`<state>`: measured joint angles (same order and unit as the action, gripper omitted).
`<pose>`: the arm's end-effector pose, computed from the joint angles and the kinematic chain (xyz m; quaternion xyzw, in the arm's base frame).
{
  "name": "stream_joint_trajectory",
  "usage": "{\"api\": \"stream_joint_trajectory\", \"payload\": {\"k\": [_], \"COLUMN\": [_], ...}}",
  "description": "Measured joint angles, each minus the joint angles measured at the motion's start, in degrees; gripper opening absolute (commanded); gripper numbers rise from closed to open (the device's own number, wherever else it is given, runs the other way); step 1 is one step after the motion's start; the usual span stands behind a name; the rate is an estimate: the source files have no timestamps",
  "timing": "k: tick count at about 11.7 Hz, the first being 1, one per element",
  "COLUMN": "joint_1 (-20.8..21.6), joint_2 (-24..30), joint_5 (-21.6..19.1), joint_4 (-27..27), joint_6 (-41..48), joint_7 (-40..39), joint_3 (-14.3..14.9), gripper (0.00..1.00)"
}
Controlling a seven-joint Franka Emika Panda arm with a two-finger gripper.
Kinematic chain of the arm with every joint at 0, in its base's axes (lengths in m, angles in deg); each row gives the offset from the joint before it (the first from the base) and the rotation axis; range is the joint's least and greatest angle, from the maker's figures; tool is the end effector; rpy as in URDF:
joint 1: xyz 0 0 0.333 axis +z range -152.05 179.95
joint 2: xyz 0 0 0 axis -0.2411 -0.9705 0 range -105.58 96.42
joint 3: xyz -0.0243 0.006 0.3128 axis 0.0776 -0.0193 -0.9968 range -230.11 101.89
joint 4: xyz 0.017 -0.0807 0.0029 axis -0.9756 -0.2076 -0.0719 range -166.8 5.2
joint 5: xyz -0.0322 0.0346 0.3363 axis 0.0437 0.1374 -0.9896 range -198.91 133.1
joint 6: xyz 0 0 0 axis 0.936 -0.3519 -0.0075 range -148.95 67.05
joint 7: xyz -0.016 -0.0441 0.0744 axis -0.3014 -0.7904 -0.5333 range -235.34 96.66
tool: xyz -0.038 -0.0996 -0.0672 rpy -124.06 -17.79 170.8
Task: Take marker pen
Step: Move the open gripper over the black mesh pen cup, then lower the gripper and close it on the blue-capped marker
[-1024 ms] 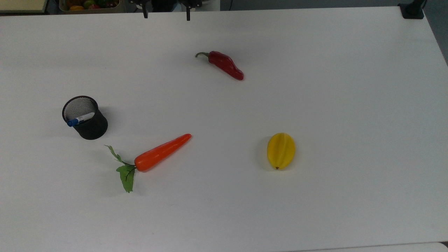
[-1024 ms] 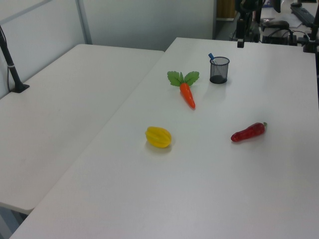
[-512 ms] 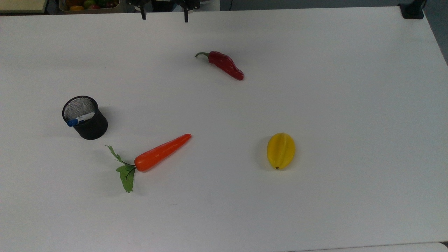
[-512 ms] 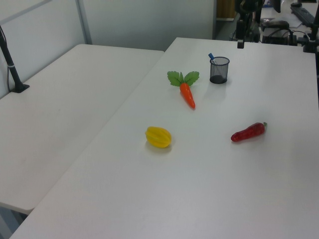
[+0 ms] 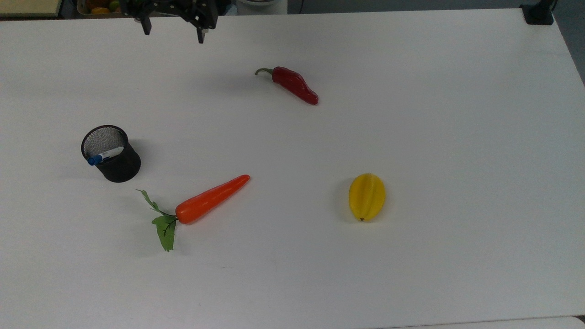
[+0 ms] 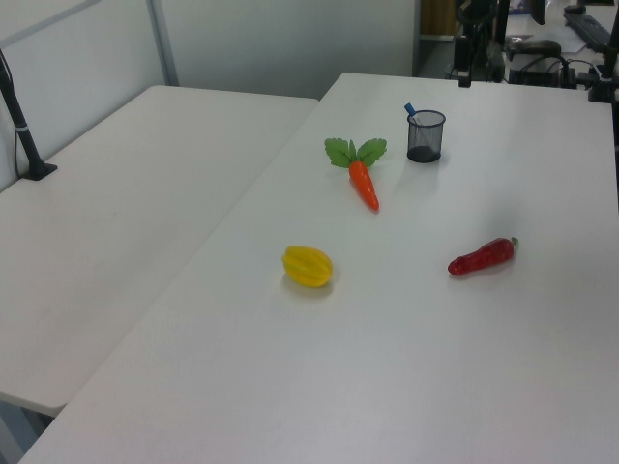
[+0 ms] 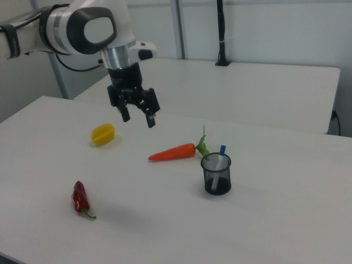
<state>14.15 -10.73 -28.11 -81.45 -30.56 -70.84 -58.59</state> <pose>0.5371 -0.0572 0.5535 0.9985 -0.0281 -0.0042 0.0465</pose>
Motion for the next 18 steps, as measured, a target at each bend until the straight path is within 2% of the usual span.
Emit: {"api": "stream_joint_trajectory", "payload": {"k": [6, 9, 11, 13, 18], "joint_1": [-7.84, -9.68, -9.64, -9.76, -9.84], "joint_2": [-5.74, -10.61, -14.35, -17.60, -20.97], "joint_5": [-0.15, -0.15, -0.14, -0.12, -0.10], "joint_4": [0.23, 0.23, 0.26, 0.33, 0.38], "joint_6": [-17.46, -27.88, -35.14, -40.18, -46.14], "joint_7": [0.00, 0.00, 0.00, 0.00, -0.03], "joint_3": [0.16, 0.16, 0.15, 0.15, 0.15], "gripper": [1.00, 1.00, 0.93, 0.80, 0.58]}}
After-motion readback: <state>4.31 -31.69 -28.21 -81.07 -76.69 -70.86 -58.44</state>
